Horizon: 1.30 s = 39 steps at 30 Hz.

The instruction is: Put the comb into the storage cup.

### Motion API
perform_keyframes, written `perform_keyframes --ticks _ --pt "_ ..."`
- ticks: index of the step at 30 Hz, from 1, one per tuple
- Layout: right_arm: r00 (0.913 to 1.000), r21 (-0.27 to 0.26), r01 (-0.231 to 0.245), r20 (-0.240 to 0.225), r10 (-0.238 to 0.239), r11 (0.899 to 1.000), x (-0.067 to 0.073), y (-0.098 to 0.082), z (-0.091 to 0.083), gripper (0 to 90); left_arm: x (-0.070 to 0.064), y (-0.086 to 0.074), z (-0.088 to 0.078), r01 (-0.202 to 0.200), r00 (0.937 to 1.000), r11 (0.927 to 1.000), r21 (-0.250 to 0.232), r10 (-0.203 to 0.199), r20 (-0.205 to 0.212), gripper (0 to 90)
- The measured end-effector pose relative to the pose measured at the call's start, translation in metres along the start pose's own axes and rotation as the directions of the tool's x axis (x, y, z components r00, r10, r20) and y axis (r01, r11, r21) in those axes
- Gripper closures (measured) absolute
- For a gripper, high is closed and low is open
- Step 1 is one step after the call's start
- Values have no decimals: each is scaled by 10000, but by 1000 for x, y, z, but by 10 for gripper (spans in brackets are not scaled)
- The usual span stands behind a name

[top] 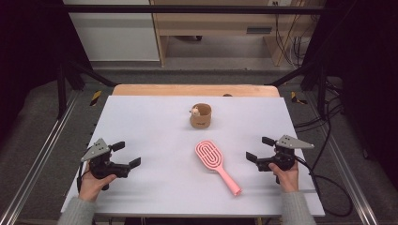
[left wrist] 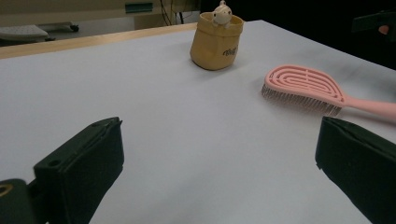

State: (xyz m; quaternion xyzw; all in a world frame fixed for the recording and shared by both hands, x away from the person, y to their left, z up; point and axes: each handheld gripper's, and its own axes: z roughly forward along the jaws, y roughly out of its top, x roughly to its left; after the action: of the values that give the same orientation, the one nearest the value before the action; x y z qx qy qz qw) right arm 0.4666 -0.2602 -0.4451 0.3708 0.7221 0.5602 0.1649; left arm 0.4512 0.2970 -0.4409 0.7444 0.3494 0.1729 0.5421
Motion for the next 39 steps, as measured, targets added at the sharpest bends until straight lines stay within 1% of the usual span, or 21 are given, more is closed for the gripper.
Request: perform_keyframes --ticks 11,13,19,21,31,32,34,35,39 --pt "10000 57 -45 -2 45 10000 0 0 0 3 1 -1 0 64 10000 9999 79 -64 29 11" --pt "10000 150 28 58 -29 9999 1 1 0 3 1 -1 0 66 10000 9999 83 -66 21 11" --pt "10000 239 76 36 -76 9997 5 4 1 3 3 -3 0 152 9999 9998 114 -152 -9 11" --pt "10000 303 55 10 -56 9995 7 5 2 3 3 -3 0 158 9999 9998 111 -158 -21 11" --pt "9995 780 303 -111 -295 9965 19 10 9 3 3 -3 -1 212 9998 9997 87 -212 -18 11" --pt "9995 918 311 -137 -300 9953 22 11 11 3 3 -3 0 196 9998 9998 100 -196 -33 11" --pt "9993 954 350 -137 -339 9948 23 12 12 3 3 -3 0 198 9998 9997 107 -197 -19 11" --pt "9990 1075 417 -184 -399 9933 26 13 13 3 3 -3 0 191 9998 9998 113 -191 -27 11" --pt "9987 1149 467 -269 -438 9923 31 15 15 3 4 -3 0 202 9998 9997 101 -201 -28 11"
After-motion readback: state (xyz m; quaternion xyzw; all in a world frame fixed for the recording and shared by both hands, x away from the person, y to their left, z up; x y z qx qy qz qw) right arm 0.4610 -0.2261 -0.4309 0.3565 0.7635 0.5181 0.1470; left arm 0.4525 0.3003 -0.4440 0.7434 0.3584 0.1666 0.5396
